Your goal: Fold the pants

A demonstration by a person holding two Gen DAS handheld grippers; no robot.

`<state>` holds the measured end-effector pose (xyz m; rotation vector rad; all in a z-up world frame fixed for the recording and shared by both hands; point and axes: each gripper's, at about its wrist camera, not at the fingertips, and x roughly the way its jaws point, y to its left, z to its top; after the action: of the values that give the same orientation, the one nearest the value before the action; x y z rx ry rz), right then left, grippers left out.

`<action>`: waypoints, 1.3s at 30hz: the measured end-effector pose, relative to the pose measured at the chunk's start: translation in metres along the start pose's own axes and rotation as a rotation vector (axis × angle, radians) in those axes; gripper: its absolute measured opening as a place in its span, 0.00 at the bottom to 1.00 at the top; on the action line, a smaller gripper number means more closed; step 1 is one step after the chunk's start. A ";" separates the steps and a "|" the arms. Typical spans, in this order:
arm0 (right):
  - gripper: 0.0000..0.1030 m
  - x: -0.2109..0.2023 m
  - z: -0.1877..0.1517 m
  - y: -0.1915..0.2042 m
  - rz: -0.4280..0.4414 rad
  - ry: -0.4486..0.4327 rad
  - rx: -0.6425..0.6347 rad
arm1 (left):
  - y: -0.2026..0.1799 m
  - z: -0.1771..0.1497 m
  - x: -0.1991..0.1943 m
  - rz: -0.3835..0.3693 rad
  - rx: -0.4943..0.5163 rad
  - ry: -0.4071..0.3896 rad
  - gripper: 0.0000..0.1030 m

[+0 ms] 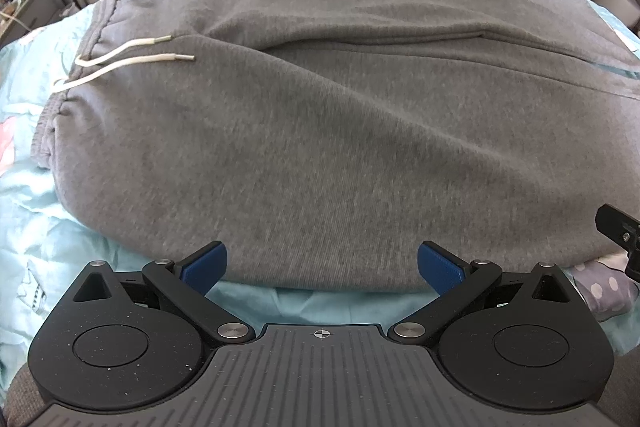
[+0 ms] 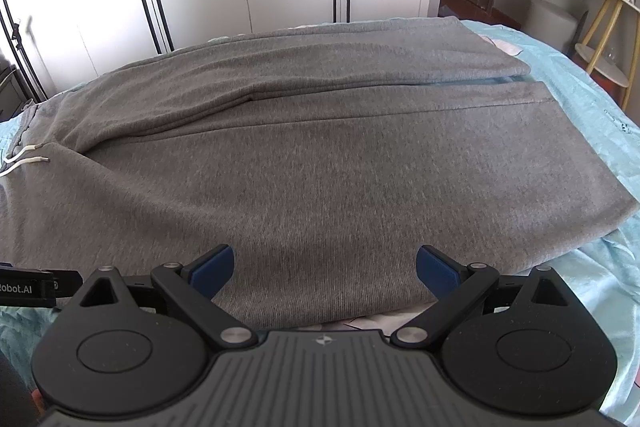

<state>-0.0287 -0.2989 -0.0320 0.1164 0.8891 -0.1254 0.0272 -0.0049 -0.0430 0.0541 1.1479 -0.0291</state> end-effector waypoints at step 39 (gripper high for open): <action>0.94 0.295 0.342 -0.113 0.025 0.291 0.635 | 0.197 0.361 0.160 -0.095 -0.550 0.037 1.00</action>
<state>0.3991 -0.4803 -0.0536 0.7519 1.1120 -0.3725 0.4313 0.1720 -0.0354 -0.4894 1.1613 0.2034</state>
